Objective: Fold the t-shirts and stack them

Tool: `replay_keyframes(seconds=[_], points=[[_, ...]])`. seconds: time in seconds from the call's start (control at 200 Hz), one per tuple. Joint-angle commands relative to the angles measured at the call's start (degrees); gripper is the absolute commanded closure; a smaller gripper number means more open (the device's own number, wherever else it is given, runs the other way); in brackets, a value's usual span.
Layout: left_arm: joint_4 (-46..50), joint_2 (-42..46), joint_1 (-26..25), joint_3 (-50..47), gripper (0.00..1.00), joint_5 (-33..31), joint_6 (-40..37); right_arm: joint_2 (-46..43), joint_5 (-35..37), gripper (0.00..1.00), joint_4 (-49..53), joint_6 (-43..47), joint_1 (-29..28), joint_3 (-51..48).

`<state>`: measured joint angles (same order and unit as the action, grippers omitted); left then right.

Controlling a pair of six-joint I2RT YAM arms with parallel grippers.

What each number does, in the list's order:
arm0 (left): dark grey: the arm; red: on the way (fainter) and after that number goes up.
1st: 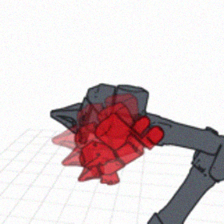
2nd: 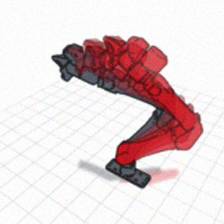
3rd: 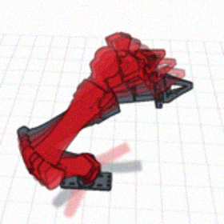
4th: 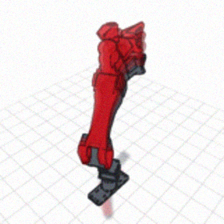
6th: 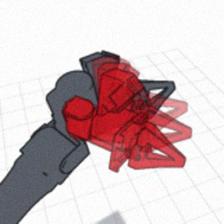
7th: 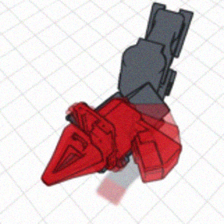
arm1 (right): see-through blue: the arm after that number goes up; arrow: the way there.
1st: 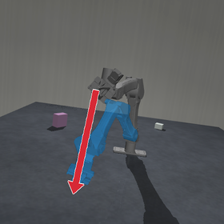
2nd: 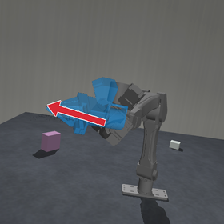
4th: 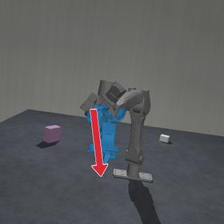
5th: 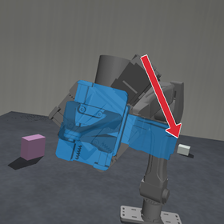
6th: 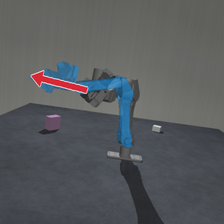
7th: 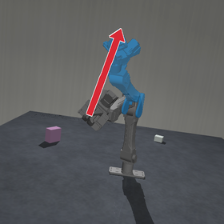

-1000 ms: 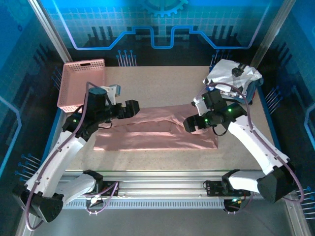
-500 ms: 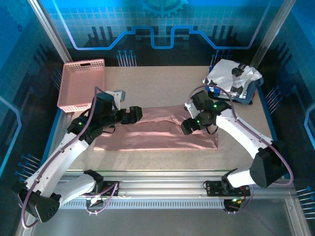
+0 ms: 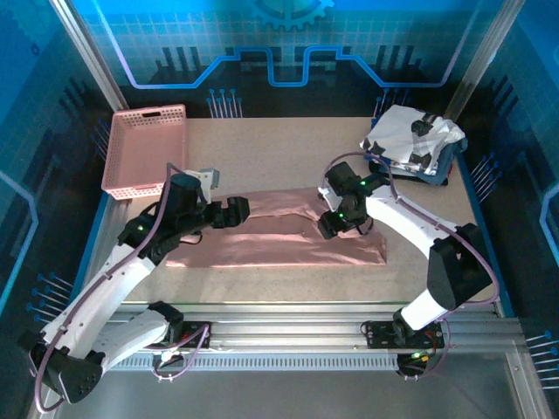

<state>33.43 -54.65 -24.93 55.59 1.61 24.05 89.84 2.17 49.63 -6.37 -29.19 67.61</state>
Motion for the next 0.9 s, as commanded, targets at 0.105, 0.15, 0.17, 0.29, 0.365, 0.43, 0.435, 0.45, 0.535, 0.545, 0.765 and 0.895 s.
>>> replay_keyframes(seconds=[0.105,0.15,0.17,0.29,0.365,0.43,0.435,0.45,0.535,0.545,0.765,0.895], points=[[0.3,1.2,-0.4,-1.2,0.04,-1.2,1.2,5.1,4.8,0.42,0.6,-2.6,-2.5,2.2],[0.4,1.1,-0.5,-1.3,0.04,-1.3,1.0,6.7,6.8,0.42,1.0,-3.1,-2.4,3.1],[0.5,1.1,-0.5,-1.3,0.04,-1.2,1.0,7.4,7.7,0.42,1.0,-3.4,-2.2,3.5],[0.6,1.4,-0.5,-1.4,0.04,-1.2,1.0,10.8,10.5,0.43,-0.3,-3.9,-2.0,5.2],[0.6,1.9,-0.4,-1.5,0.04,-1.3,1.0,13.2,12.4,0.44,-0.7,-3.8,-2.0,6.6],[0.8,2.2,-0.4,-1.6,0.04,-1.4,0.9,15.2,13.7,0.45,-1.3,-3.5,-1.9,7.5],[0.9,2.2,-0.4,-1.6,0.04,-1.4,0.9,15.4,13.7,0.45,-1.3,-3.5,-1.9,7.5],[0.9,2.2,-0.4,-1.6,0.04,-1.4,0.9,15.8,13.9,0.45,-1.4,-3.4,-1.9,7.8],[1.3,2.4,-0.4,-1.5,0.04,-1.6,0.8,18.4,15.2,0.5,-1.5,-3.2,-1.6,9.3],[1.3,2.4,-0.4,-1.5,0.04,-1.6,0.8,18.6,15.3,0.51,-1.4,-3.2,-1.5,9.5],[2.2,3.3,-0.3,-2.0,0.04,-2.5,0.7,21.8,15.6,0.67,-1.3,-2.4,0.0,12.9],[2.6,4.0,-0.4,-2.6,0.04,-2.9,0.7,23.0,14.8,0.8,-1.1,-1.1,0.7,14.5]])
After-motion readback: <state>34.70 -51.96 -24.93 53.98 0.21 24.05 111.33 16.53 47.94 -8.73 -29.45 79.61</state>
